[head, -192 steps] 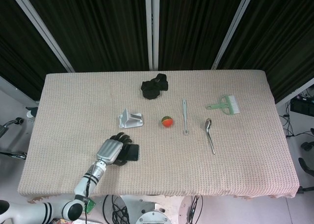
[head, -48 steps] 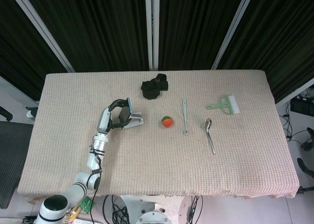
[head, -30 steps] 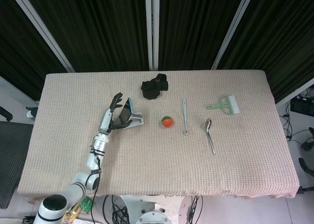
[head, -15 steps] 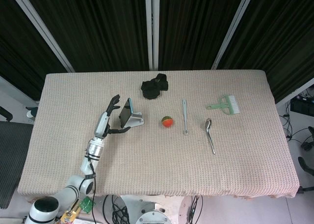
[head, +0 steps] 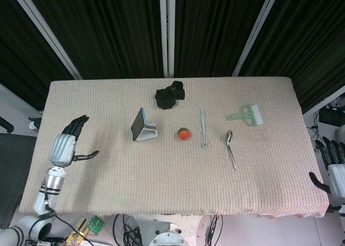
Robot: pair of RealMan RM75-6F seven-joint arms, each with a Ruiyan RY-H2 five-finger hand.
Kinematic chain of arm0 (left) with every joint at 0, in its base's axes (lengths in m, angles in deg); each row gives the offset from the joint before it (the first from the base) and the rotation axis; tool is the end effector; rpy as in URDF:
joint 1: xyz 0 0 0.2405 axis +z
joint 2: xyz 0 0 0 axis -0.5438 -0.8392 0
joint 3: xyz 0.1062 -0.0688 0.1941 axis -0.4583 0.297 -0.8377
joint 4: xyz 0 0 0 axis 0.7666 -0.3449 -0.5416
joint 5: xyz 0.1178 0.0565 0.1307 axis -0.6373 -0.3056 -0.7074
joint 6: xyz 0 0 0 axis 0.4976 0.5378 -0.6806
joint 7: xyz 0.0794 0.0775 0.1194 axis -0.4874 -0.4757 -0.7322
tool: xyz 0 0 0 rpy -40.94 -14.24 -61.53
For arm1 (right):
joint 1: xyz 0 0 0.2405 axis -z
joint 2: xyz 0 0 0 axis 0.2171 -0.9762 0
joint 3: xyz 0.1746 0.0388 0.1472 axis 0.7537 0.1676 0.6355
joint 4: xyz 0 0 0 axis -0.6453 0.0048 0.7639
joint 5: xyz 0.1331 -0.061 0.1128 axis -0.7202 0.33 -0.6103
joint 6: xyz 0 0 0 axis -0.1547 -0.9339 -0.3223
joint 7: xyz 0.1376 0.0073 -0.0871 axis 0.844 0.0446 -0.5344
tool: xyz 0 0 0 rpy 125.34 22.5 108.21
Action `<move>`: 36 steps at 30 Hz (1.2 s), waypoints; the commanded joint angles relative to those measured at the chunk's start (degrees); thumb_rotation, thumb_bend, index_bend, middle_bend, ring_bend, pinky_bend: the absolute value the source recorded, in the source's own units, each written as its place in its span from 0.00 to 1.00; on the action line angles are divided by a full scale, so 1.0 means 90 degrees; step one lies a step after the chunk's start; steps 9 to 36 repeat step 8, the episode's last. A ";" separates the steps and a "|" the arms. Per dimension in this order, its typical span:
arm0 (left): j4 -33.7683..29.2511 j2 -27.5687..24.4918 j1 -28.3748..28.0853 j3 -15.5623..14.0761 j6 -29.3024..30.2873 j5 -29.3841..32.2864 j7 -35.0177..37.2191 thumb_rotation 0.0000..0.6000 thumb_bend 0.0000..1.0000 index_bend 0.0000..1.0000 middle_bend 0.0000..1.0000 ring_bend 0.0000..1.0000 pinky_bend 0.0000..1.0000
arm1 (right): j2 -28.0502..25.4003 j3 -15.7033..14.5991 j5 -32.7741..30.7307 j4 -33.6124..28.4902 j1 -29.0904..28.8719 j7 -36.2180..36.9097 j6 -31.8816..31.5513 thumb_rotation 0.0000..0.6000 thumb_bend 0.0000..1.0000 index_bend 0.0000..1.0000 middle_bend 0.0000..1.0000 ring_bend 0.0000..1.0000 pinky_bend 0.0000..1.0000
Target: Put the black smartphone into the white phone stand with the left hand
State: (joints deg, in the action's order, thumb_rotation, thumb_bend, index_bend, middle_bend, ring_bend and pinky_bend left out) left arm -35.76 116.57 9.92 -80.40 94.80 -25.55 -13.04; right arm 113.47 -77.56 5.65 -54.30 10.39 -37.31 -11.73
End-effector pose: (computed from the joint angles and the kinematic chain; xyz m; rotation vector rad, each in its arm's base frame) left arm -0.2428 0.2845 0.0918 -1.4651 -0.9455 -1.1875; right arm -0.3100 -0.1877 0.1992 1.3742 -0.7990 0.8162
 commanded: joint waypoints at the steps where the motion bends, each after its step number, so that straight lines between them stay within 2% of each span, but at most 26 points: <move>1: -0.1376 -0.1383 0.1082 -0.0553 0.0691 0.0236 -0.1697 0.73 0.10 0.08 0.08 0.08 0.21 | 0.0141 -0.0014 0.0030 0.0151 -0.0026 0.0028 -0.0024 1.00 0.18 0.00 0.00 0.00 0.00; 8: -0.1370 -0.1659 0.1558 -0.0587 0.0963 0.0216 -0.1585 0.73 0.12 0.08 0.07 0.08 0.21 | 0.0243 -0.0018 0.0018 0.0254 -0.0070 0.0124 0.0026 1.00 0.18 0.00 0.00 0.00 0.00; 36: -0.1370 -0.1659 0.1558 -0.0587 0.0963 0.0216 -0.1585 0.73 0.12 0.08 0.07 0.08 0.21 | 0.0243 -0.0018 0.0018 0.0254 -0.0070 0.0124 0.0026 1.00 0.18 0.00 0.00 0.00 0.00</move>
